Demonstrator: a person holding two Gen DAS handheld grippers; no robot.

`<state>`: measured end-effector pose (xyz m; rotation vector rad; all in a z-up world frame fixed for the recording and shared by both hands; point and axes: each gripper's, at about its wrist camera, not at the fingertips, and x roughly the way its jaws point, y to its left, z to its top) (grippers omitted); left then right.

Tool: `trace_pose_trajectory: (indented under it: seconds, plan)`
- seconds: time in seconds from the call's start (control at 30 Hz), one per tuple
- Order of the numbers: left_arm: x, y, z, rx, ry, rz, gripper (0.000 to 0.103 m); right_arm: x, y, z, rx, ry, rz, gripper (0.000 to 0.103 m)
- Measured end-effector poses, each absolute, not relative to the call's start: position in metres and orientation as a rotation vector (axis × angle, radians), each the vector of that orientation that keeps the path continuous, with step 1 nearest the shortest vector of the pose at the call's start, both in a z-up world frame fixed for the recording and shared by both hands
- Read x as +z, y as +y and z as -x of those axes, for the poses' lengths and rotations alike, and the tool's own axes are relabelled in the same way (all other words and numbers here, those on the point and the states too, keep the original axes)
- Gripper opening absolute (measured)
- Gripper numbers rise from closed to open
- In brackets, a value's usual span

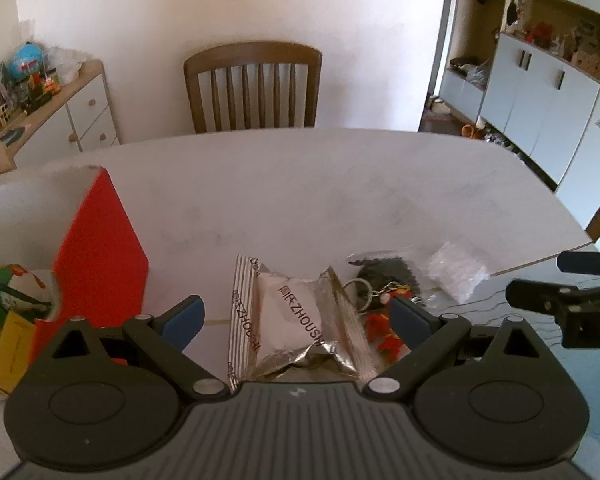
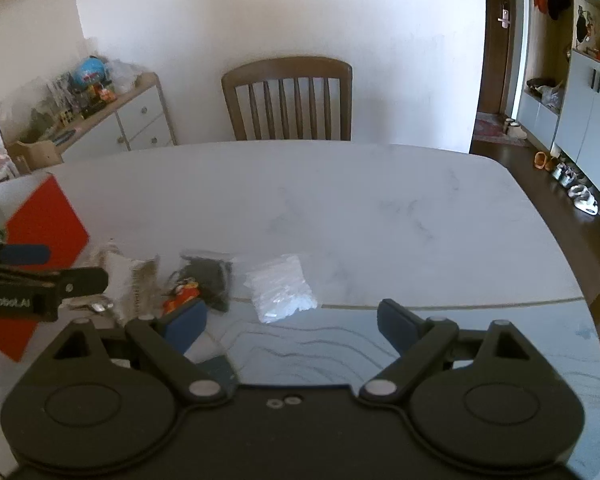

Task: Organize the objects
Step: 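Move both tools back from the box toward the silver snack bag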

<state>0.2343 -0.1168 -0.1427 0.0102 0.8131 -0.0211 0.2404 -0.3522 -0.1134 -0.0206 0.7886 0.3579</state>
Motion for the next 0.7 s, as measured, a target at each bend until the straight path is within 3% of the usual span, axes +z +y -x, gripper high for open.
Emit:
trace_pose_trajectory:
  seconds: [0.4,0.7]
  plan:
    - [-0.178,-0.113,-0.256,0.016,0.867,-0.041,0.099,-0.15,-0.337,-0.275,0.352,0.837,0.054,0.088]
    - [-0.187,-0.115,-0.255,0.014,0.86,-0.06,0.099,-0.162,-0.329,-0.284,0.358,0.856,0.07,0.08]
